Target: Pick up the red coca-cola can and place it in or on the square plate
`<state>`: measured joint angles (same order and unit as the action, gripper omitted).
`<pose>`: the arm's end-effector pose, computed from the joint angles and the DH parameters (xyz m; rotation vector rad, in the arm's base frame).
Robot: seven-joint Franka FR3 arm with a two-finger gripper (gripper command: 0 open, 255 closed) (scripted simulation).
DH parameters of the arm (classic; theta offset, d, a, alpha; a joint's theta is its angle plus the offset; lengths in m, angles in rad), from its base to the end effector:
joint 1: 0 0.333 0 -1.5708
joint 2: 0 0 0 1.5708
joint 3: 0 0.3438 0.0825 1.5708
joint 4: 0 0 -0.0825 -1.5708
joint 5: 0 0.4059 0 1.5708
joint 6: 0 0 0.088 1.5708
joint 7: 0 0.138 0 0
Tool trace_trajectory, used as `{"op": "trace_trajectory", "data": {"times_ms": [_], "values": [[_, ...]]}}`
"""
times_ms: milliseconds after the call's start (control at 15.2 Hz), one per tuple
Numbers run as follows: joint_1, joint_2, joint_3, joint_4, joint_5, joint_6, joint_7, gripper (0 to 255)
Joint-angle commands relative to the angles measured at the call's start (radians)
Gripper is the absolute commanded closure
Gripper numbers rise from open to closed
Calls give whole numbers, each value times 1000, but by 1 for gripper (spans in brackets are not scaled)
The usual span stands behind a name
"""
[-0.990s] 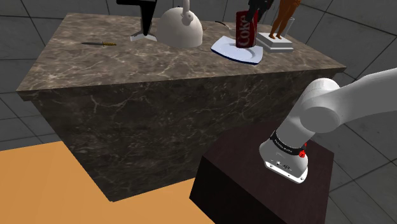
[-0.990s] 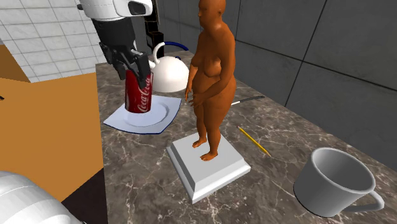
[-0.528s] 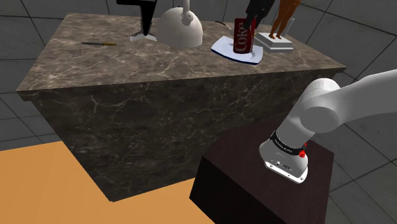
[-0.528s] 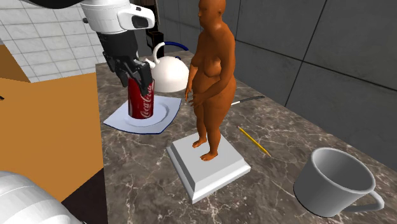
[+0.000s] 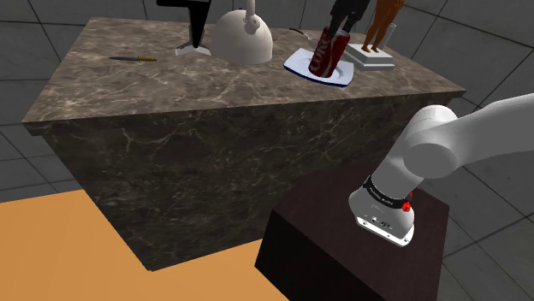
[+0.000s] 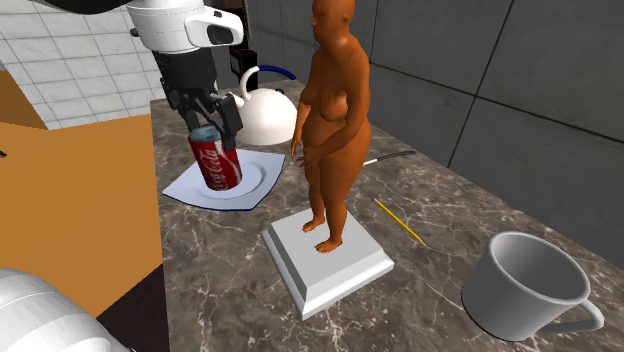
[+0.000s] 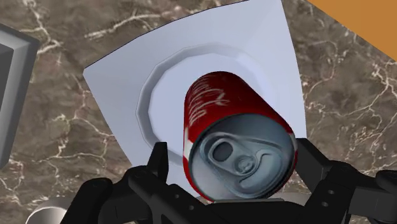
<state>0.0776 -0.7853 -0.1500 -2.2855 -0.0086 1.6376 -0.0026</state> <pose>0.3210 -0.0406 0.6172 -3.0395 0.0505 -0.2028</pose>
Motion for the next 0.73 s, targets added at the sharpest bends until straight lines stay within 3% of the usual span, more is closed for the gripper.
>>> {"op": "trace_trajectory", "data": {"times_ms": [0,330,660], "values": [[0,0,0,0,0,0,0,0],[3,32,-2,152,2,-120,-2,0],[3,32,-2,152,2,-120,-2,0]]}}
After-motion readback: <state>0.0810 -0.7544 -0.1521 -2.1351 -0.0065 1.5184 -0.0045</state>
